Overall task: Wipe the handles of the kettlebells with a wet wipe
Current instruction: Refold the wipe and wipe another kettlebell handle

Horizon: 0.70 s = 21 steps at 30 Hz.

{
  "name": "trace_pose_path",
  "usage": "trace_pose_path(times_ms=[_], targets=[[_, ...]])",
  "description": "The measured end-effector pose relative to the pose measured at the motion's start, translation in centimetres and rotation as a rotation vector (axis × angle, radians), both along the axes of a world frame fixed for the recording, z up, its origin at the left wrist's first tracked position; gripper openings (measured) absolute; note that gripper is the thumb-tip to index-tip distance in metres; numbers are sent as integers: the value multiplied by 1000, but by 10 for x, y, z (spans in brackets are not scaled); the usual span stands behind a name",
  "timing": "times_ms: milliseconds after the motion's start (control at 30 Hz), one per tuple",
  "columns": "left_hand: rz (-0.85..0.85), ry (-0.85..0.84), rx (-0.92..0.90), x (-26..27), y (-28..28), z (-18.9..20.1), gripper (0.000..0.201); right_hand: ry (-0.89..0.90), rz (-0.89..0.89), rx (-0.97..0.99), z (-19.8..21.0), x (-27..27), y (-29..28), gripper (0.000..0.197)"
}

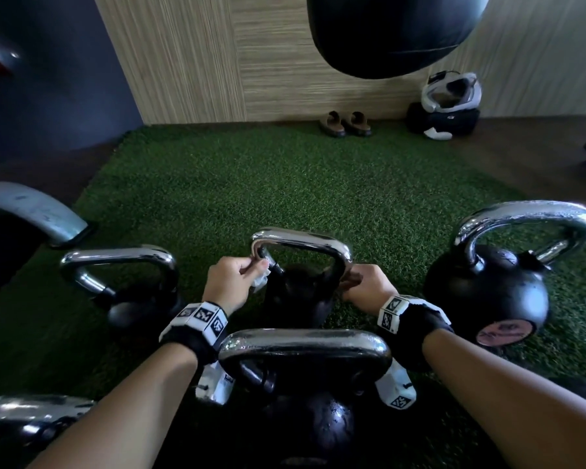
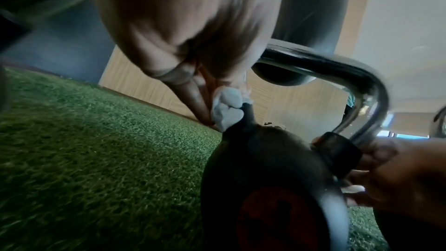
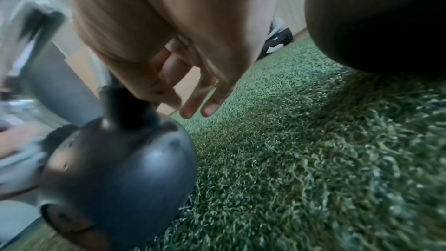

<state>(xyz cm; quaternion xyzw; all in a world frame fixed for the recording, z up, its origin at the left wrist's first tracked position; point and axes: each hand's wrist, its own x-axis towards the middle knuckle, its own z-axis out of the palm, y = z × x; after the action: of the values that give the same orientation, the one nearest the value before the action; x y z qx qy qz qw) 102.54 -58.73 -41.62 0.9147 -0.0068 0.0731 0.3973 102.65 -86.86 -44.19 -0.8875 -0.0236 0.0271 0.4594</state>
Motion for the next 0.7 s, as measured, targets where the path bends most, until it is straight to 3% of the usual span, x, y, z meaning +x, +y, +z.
trace_pose_path(times_ms=[133,233,333,400,500,533,600,633,700], targets=[[-1,-35,115,25,-16,11,46,-78,67,-59,10,-7,-1,49],[-22,-8,180,42,-32,25,30,-82,165,-144,25,-11,10,46],[-62,6,147,51,-49,36,19,-40,200,-155,28,-14,17,57],[-109,39,163,55,-53,39,15,2,201,-136,30,-14,18,49],[-215,125,169,57,-43,33,34,-20,167,-134,33,-13,24,13],[-256,121,167,58,-40,29,32,-14,148,-145,31,-11,26,24],[-271,114,185,59,-38,23,20,12,139,-192,28,-6,34,65],[-242,108,190,57,-39,24,14,38,151,-214,27,-5,38,70],[-188,95,229,55,-45,29,11,107,147,-196,28,-2,44,56]])
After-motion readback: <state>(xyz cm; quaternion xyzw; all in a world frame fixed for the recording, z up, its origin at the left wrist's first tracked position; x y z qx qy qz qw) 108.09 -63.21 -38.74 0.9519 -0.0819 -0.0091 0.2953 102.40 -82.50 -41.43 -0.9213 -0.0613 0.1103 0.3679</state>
